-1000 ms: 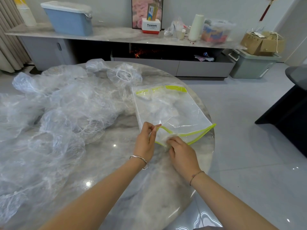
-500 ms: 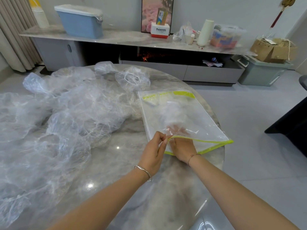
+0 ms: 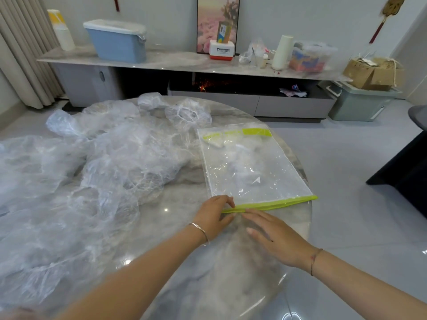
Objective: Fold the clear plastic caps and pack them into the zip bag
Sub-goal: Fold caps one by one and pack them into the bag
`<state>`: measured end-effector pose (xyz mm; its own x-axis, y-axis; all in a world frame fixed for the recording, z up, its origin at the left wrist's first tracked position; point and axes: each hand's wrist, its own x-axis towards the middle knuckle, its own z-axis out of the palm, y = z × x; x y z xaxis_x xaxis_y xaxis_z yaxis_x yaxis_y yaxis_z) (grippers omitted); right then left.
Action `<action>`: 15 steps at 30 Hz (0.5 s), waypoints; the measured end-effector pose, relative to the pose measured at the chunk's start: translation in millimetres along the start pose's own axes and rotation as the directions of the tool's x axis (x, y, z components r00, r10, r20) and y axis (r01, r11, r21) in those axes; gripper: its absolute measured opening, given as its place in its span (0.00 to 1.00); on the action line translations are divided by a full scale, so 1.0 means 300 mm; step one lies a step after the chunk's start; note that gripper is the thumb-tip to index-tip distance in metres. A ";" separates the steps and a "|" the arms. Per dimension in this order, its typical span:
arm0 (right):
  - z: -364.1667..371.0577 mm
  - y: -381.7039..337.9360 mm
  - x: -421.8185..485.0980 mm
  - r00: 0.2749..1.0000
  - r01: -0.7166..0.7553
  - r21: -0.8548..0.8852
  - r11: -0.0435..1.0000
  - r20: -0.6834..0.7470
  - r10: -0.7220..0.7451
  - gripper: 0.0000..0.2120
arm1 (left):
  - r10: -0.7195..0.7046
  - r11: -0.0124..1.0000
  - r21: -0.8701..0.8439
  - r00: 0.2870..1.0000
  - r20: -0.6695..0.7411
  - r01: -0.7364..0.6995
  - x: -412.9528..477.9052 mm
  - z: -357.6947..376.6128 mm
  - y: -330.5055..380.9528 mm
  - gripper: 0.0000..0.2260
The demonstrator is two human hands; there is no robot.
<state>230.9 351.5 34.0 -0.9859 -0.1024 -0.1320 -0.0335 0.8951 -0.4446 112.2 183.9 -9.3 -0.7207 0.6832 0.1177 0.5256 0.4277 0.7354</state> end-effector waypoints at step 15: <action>0.097 -0.294 0.205 0.980 0.169 0.056 0.984 -0.116 -0.162 0.14 | -0.145 0.689 0.549 0.833 -0.534 0.472 -0.469 -0.551 -0.157 0.28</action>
<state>178.0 253.7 39.3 -0.9797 -0.1952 0.0453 -0.1908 0.8393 -0.5090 114.0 -30.3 49.8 -0.9179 0.1909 0.3478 0.2702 0.9427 0.1958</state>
